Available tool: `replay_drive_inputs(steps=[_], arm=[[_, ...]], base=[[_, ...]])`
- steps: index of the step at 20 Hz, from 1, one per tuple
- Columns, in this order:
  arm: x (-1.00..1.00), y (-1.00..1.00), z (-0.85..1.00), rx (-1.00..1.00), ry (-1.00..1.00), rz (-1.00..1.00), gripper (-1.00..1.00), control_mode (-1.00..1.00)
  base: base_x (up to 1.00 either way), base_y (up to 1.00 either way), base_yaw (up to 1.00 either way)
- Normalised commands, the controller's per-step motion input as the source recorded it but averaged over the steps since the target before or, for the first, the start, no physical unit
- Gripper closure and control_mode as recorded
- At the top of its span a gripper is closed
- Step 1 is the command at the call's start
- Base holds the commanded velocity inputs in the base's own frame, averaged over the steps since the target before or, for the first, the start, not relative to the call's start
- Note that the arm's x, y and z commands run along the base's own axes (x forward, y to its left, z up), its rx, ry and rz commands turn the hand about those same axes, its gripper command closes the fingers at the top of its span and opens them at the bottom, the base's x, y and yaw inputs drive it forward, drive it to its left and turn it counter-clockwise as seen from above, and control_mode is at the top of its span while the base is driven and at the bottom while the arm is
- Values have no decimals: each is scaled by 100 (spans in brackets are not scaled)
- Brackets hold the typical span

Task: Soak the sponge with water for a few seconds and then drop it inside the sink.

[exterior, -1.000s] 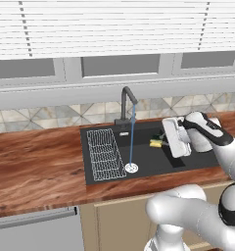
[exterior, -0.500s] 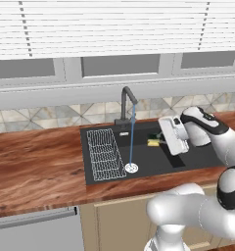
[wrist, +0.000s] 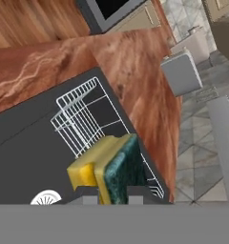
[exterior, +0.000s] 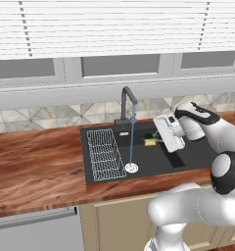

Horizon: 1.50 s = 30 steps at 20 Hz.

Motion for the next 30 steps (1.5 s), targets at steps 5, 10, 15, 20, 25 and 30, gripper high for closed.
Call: replay_drive_inputs(steps=[5,10,15,20,25,30], arm=[[23,6,-23,-2,-2,8,100,-100],[22,5,-23,-1,-4,7,100,-100],[22,2,-19,0,-4,6,100,-100],[26,0,-20,0,-3,3,100,-100],[24,0,-20,0,-4,3,100,-100],[24,1,-14,0,-5,2,100,-100]], base=[[0,0,0],[0,0,0],[0,0,0],[0,0,0],[0,0,0],[0,0,0]])
